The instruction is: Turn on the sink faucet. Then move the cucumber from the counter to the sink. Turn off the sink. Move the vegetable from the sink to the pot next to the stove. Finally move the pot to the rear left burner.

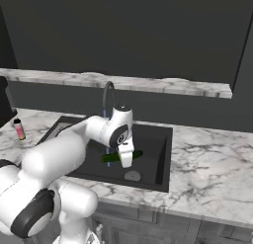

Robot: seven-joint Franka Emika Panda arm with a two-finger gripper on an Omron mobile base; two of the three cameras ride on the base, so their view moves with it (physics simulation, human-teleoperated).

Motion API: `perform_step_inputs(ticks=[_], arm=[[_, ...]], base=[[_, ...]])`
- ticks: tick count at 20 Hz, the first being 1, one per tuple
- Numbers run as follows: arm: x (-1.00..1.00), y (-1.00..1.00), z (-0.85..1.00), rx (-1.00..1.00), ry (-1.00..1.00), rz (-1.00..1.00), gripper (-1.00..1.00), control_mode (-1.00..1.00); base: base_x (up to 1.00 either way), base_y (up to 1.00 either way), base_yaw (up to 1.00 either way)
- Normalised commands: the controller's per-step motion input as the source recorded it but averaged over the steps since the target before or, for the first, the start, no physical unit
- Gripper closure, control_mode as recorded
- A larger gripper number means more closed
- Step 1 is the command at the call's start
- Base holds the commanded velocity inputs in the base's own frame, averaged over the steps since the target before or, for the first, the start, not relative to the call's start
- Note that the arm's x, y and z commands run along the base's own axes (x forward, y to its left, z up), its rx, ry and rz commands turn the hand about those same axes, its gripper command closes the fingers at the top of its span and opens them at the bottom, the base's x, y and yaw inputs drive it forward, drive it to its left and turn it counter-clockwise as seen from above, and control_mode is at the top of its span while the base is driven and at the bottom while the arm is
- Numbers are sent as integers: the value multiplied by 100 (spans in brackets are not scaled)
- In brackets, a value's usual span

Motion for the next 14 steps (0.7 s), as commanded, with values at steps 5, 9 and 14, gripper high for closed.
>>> perform_step_inputs(ticks=[5, 9, 14], arm=[[51, -12, -39, 0, 0, 7, 100, -100], [44, -7, -51, 0, -1, 7, 100, -100], [33, -10, -41, 0, 0, 8, 100, -100]], base=[[0, 0, 0], [0, 0, 0], [0, 0, 0]])
